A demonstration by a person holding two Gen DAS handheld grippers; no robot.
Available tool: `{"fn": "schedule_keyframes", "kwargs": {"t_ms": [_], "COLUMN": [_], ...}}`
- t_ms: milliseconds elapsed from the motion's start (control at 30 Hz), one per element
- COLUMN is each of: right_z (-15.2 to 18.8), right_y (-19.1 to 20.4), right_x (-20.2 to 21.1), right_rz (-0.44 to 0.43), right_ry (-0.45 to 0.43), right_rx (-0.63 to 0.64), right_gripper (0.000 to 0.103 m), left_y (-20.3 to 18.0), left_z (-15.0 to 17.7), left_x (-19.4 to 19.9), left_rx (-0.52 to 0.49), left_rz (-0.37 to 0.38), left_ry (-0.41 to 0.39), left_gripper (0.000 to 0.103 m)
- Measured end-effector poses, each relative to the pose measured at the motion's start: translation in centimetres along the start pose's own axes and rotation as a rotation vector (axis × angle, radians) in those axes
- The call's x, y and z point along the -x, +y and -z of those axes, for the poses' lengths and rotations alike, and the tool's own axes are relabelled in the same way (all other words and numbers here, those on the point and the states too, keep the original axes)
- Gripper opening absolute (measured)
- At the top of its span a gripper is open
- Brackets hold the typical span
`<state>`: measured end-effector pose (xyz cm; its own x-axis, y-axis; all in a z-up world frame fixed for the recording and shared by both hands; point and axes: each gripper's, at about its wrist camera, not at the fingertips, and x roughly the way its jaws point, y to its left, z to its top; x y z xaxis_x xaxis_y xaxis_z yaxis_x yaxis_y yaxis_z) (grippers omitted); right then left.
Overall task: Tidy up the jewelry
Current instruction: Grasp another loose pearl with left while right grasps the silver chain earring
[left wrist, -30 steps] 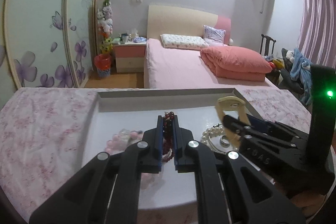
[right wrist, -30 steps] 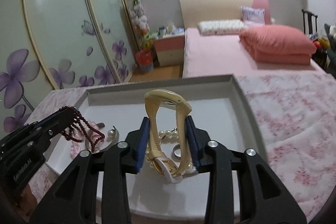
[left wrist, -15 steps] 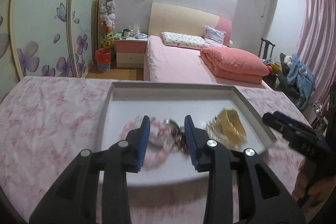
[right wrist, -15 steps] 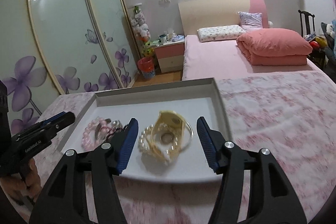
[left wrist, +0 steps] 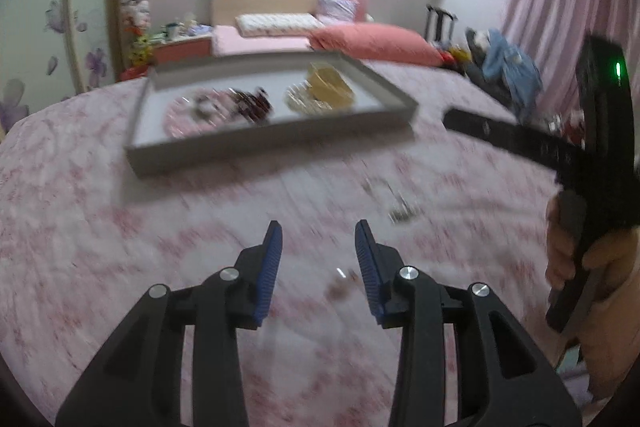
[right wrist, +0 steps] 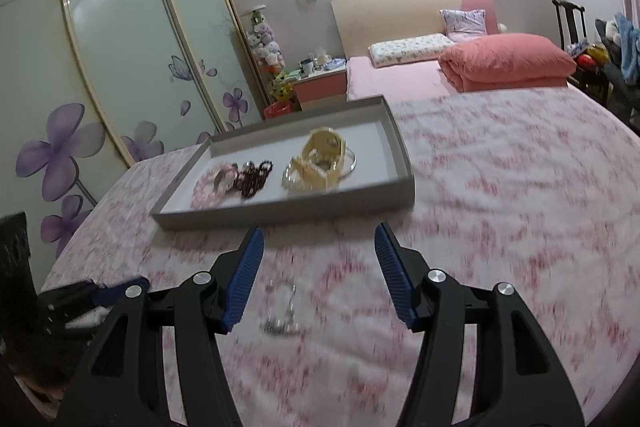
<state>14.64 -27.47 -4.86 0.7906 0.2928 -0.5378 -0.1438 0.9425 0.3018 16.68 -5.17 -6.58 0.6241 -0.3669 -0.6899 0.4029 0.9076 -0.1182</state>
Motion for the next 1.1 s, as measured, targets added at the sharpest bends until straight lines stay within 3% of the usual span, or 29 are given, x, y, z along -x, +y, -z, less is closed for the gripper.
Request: {"fn": "schedule_keyframes", "kwargs": {"t_ms": [167,367,533,767,1100], "right_z": [1.0,1.3,1.4,1.6,3.8], "right_y": [-0.1,-0.7,-0.8,-0.3,2.6], "right_x": [0.8,1.0,1.1,0.9,-1.6], "right_rz": [-0.003,-0.007,-0.011,-0.026,-0.056], "right_ry": [0.004,0.003,0.006,0.036,0.232], "right_rx": [-0.012,-0.033,-0.039,-0.021,0.15], "right_gripper": [0.059,0.059,0.059,0.059,0.056], "left_y": [-1.9,-2.6,-2.5,-3.0,4.6], "left_z": [1.0,0.9,0.7,0.7,-0.4], "left_x": [-1.2,-2.9,-3.4,-3.3,-2.6], "left_rx": [-0.049,-0.075,-0.068,-0.097,0.065], "left_rz": [0.007,-0.035,-0.074,-0.115,-0.279], "left_ry": [0.05,0.121,0.135,0.133,0.136], "left_gripper": [0.038,0.037,0.019,0.016,0.016]}}
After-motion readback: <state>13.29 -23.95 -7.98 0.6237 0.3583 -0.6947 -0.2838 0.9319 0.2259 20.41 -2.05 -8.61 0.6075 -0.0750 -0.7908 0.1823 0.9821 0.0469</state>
